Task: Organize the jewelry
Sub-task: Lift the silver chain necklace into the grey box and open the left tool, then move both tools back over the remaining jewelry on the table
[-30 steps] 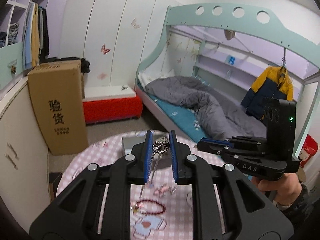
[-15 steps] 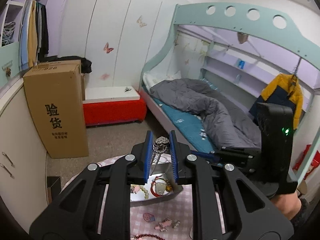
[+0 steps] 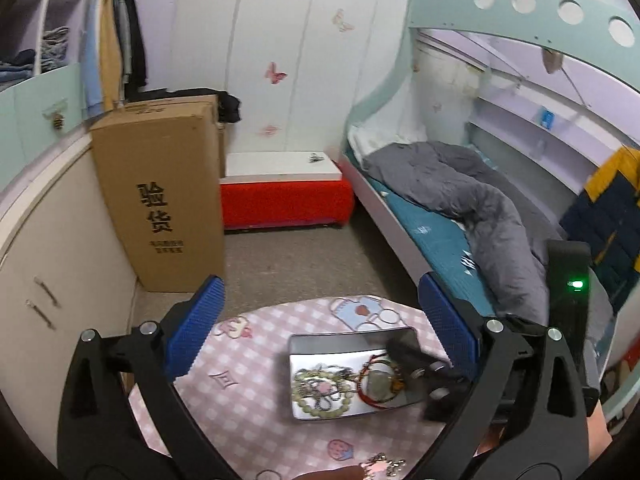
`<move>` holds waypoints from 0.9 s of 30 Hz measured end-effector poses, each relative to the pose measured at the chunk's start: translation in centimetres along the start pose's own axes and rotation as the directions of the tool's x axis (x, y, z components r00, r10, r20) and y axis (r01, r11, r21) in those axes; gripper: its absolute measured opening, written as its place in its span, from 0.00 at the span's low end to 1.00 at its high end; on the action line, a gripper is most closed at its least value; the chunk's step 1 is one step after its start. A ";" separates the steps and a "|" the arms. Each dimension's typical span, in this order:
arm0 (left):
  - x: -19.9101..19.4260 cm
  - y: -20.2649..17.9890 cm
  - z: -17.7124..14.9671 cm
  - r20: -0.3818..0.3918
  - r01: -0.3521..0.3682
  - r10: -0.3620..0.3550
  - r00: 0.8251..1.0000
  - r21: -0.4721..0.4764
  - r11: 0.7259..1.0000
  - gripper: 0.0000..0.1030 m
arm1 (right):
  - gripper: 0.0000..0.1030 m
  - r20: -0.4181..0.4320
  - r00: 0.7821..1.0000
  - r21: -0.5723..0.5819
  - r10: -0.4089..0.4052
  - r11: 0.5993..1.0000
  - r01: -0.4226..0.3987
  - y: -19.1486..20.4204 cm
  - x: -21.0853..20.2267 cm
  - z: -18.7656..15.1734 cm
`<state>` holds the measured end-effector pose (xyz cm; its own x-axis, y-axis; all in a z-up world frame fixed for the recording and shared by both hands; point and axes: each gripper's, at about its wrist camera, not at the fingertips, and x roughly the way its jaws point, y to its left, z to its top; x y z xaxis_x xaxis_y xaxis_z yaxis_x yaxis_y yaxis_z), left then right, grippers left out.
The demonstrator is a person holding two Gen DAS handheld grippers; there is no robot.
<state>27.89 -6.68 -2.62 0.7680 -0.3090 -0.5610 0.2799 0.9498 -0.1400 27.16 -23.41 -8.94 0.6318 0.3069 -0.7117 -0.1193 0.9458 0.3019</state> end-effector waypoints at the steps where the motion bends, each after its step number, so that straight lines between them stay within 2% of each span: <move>1: -0.5 0.3 -0.1 0.015 -0.015 0.015 1.000 -0.004 1.000 0.92 | 0.93 0.000 1.000 0.006 -0.009 1.000 0.009 -0.1 0.0 0.1; 3: -1.1 0.8 -0.3 0.031 -0.031 0.031 0.999 -0.010 0.999 0.92 | 0.93 0.016 0.999 0.010 -0.031 0.999 0.031 -0.2 -0.6 0.1; 16: -7.4 1.9 -2.5 0.132 -0.082 0.082 0.988 0.001 0.997 0.92 | 0.93 0.104 0.994 -0.024 -0.041 0.999 0.043 1.2 -4.7 -0.6; 27: -10.8 2.8 -5.3 0.150 -0.124 0.123 0.981 0.000 0.992 0.92 | 0.93 0.216 0.976 -0.031 -0.038 0.998 0.046 1.9 -10.2 -2.9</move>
<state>17.29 -0.45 -1.24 0.8741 -0.1941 -0.4452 0.1827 0.9808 -0.0689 18.28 -24.45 -2.97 0.7866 0.2407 -0.5686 -0.1141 0.9617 0.2493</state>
